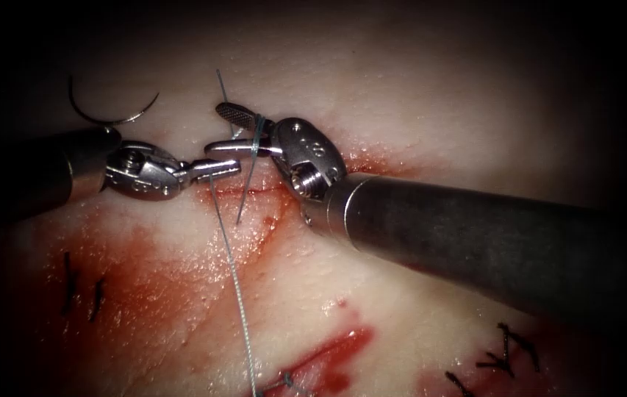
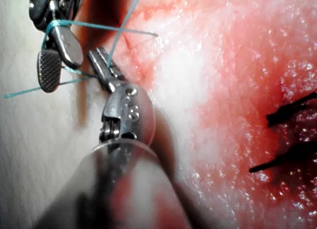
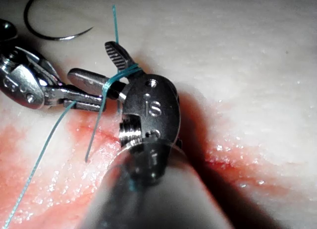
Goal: Wound Closure
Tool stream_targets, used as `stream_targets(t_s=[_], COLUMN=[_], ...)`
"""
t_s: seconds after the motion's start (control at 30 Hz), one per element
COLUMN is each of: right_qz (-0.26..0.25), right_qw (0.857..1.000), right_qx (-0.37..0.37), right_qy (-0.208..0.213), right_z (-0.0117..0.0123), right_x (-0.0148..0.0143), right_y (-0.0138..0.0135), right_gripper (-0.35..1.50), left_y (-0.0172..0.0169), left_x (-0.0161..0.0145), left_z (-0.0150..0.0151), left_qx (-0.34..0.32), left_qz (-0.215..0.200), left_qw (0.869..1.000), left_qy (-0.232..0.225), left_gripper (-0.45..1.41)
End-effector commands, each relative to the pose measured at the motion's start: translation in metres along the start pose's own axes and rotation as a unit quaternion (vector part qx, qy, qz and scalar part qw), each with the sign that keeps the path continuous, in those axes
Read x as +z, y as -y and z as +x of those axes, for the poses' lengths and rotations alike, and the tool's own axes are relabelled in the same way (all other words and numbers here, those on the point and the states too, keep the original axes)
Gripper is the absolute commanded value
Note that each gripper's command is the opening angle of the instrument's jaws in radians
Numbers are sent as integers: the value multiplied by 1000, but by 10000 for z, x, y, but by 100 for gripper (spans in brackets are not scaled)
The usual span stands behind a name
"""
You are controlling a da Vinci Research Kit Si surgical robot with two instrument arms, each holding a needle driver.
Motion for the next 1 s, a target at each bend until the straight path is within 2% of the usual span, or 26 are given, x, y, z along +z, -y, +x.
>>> stream_targets(t_s=[0.03, 0.3, 0.7, 1.0], right_qz=[0, -19, -25, -40], right_qw=[1000, 1000, 1000, 999], right_qx=[-1, -4, -6, -6], right_qy=[-2, -2, 1, -2], right_z=[-1, 0, 3, 8], right_x=[11, 13, -12, 0], right_y=[-4, -11, -5, -13], right_gripper=[94, 91, 91, 86], left_y=[5, 7, 9, 9], left_x=[6, 7, 15, 19], left_z=[-7, -10, -8, -6], left_qx=[1, 1, -1, -2], left_qz=[0, 1, 3, 4], left_qw=[1000, 1000, 1000, 1000], left_qy=[0, 1, 6, 5], left_gripper=[-45, -45, -45, -45])
